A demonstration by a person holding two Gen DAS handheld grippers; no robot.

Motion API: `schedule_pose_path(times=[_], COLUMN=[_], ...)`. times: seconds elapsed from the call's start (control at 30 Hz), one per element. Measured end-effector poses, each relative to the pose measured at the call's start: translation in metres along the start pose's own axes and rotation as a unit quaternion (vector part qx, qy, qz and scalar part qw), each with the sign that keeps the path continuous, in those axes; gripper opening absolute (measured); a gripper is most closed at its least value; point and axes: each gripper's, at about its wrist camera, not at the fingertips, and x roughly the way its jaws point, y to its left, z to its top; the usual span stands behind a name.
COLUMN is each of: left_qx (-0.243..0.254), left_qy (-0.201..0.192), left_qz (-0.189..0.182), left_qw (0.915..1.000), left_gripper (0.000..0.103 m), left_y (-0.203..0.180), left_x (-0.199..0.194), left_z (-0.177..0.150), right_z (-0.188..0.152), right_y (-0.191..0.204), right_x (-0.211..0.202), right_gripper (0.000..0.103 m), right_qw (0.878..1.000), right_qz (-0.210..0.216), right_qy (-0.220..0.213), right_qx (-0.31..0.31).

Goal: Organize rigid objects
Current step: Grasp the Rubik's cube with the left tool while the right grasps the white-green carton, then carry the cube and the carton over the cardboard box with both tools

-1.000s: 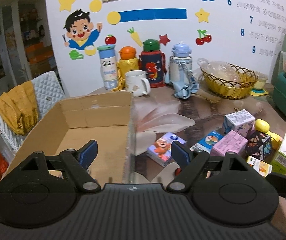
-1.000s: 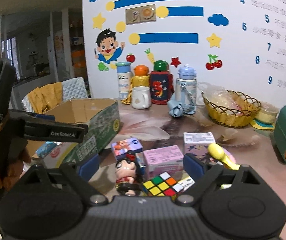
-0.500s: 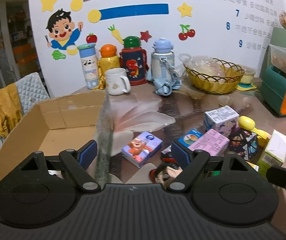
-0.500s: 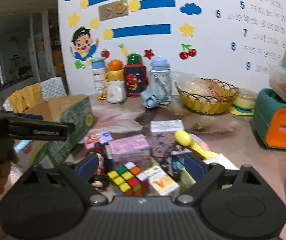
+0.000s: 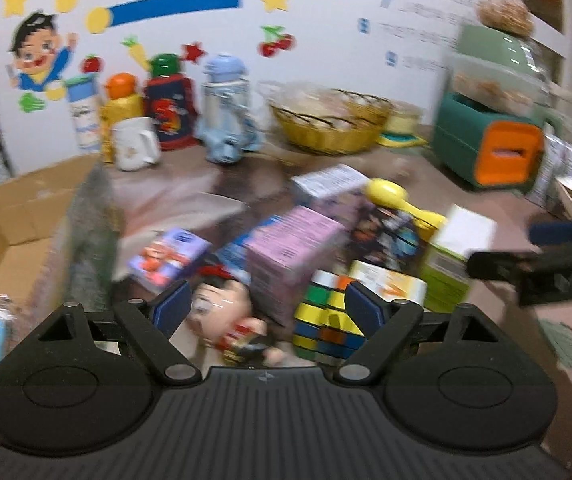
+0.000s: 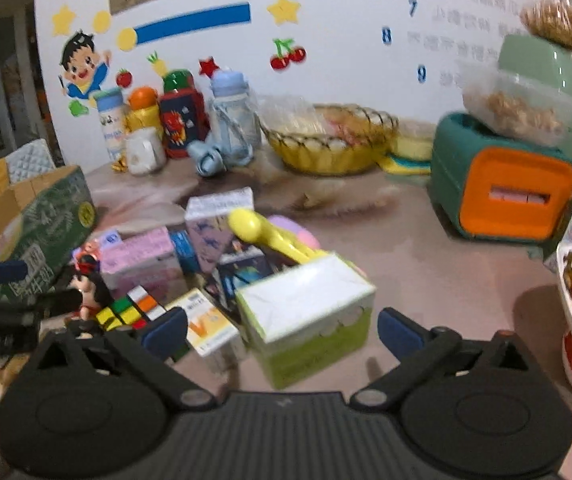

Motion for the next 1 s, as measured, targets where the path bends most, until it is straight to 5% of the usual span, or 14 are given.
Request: schedule_pose_path(times=[0.23,0.53,0.7,0.8,1.0], left_qx=[0.039,0.031,0.026,0.025,0.021], left_qy=[0.006,0.018,0.025,0.034,0.027], left_qz=[-0.039,-0.047,-0.05,-0.046,-0.05], left_qw=[0.9985,0.9983,0.9981,0.9981,0.9982], left_gripper=[0.103,0.103,0.091,0.073,0.067], left_y=[-0.029,-0.028,-0.029,-0.028,-0.025], left_x=[0.021,0.055,0.066,0.072,0.071], left_z=[-0.018,-0.016,-0.015,-0.016,-0.018], right_z=[0.0,0.001,0.0,0.002,0.006], right_y=[-0.01,-0.015,-0.021,-0.022,-0.016], right_x=[0.02,0.05,0.062,0.064,0.067], right_gripper=[0.102,0.102,0.102,0.102,0.095], right_qw=[1.0,0.998,0.998,0.998,0.998], right_qz=[0.008,0.012,0.023,0.033,0.028], right_qy=[0.021,0.031,0.031,0.024,0.016], right_qx=[0.008,-0.045,-0.044,-0.041,-0.048])
